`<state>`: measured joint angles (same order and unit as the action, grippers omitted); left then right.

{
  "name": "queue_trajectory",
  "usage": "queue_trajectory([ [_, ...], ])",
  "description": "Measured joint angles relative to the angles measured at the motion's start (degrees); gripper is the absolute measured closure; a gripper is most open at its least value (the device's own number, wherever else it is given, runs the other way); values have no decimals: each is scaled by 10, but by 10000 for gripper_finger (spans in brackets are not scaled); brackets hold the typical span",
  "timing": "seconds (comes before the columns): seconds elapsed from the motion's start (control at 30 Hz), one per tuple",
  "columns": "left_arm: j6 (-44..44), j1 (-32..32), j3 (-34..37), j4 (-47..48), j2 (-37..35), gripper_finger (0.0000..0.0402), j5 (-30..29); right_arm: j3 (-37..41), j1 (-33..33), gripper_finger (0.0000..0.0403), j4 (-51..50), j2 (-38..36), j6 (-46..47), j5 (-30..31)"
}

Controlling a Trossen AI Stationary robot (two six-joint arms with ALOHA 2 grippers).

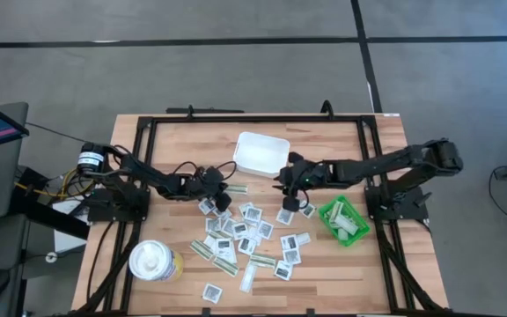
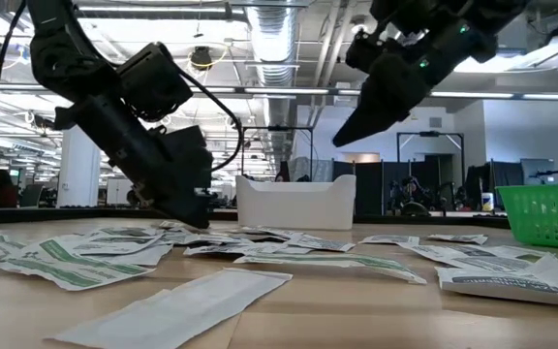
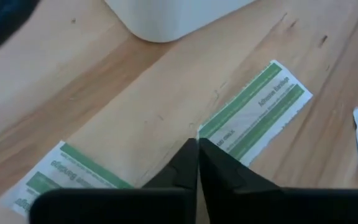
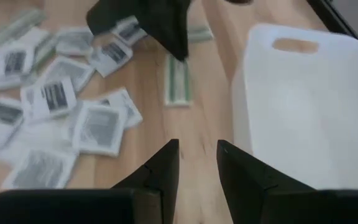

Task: Pick & Place First Aid Supplies
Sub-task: Put the bandage pack into the green bin

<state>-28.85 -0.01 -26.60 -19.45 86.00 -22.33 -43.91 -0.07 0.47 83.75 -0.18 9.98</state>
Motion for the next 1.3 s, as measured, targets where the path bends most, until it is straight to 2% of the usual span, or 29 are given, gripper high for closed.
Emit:
queue_trajectory([
  [0.13, 32, -3, 2, -25, -7, 393, 2, 1, 1, 301, 58, 57, -18, -33],
  [0.27, 66, -17, 3, -54, -22, 397, 11, -3, 0, 301, 116, 112, -19, -40],
  [0.5, 168, -50, 1, -130, -24, 397, 14, -31, -1, 301, 138, 160, 11, -65],
  [0.77, 264, -90, 2, -195, -24, 396, 8, -42, -1, 301, 146, 168, 15, -143],
  [0.9, 299, -109, 2, -231, -24, 396, -28, -42, -1, 301, 163, 168, 35, -207],
  [1.3, 329, -128, 2, -282, -24, 396, -30, -42, -2, 301, 168, 168, 52, -206],
])
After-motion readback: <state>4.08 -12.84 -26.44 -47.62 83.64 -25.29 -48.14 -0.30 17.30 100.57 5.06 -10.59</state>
